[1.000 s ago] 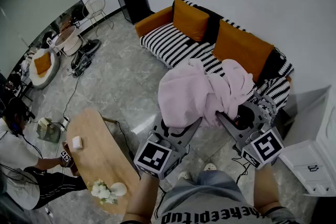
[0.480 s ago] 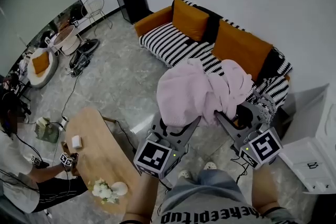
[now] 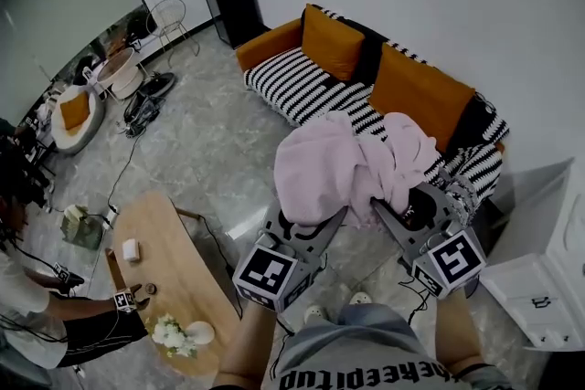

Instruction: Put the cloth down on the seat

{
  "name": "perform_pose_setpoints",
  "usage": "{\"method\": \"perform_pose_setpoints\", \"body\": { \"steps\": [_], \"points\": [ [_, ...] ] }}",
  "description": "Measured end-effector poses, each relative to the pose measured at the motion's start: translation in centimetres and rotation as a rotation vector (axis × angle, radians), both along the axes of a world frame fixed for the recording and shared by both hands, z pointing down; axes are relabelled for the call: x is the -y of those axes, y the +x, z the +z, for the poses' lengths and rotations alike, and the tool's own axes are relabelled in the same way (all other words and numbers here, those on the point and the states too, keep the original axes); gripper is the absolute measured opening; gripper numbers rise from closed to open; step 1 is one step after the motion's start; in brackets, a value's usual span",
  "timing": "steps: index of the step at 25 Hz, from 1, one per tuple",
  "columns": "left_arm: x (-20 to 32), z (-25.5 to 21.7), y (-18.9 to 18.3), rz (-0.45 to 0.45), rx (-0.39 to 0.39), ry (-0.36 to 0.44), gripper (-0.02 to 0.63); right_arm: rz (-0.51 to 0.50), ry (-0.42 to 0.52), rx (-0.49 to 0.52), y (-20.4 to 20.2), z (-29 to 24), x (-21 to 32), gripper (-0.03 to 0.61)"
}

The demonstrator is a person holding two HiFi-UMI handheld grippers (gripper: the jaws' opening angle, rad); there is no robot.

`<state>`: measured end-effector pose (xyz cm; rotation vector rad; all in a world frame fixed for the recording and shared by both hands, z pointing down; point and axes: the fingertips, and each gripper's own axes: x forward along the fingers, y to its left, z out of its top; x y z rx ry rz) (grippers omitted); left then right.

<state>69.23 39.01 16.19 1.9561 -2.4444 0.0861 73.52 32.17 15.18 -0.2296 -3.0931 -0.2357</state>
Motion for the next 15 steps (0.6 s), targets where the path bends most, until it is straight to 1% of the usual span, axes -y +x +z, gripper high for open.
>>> {"method": "perform_pose_setpoints", "body": {
  "steps": [3,8,15],
  "points": [
    [1.5,0.4,-0.1,-0.004,0.007,0.003,0.253,0.001,0.005,0.004,0.0,0.3,1.5,0.202],
    [4.2,0.5,0.4,-0.018,-0.006,0.005,0.255,-0.017,-0.012,0.010,0.4,0.4,4.3,0.202],
    [6.4,1.2,-1.1,-0.015,-0.011,-0.017,0.258,-0.008,-0.039,-0.007,-1.0,1.2,6.5,0.202]
  ]
}}
